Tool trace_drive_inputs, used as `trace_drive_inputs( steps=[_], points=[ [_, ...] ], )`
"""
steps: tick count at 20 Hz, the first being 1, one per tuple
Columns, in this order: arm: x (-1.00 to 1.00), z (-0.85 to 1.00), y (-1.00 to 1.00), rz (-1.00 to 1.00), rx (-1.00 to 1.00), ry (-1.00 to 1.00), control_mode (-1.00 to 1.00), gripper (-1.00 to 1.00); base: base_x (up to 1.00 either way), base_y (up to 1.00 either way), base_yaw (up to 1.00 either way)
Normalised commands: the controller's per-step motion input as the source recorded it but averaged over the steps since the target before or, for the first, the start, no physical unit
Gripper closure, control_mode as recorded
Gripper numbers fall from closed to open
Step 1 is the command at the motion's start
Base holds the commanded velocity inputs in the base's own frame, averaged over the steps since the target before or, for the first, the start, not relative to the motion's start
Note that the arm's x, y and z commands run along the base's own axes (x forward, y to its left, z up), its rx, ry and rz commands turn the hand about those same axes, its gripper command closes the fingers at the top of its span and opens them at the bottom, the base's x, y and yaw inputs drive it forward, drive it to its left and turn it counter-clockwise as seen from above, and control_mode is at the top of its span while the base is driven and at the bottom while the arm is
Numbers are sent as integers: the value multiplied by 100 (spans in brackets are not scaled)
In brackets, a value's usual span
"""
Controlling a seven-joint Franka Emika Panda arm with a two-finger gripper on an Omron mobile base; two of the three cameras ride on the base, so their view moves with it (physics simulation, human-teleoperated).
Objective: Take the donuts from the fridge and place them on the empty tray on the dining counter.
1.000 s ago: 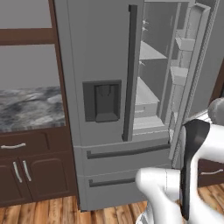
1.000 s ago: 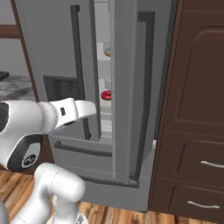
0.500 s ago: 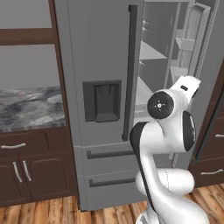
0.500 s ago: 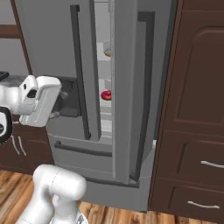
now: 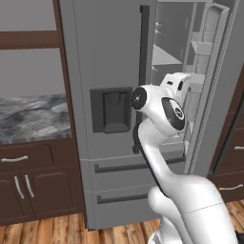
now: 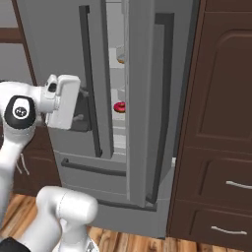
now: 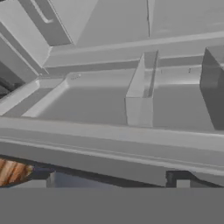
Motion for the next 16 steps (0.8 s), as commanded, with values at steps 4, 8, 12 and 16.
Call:
trace_drive_inputs(
  steps=[4, 8, 12, 16],
  points=[
    [68, -28, -19, -11, -17, -7, -100, -100, 0, 0, 0],
    [71, -7, -41, -4, -2, 0, -100, -100, 0, 0, 0],
    [70, 0, -69, -1, 0, 12, -100, -100, 0, 0, 0],
    [99, -2, -43, 0, 0, 20, -100, -100, 0, 0, 0]
  ],
)
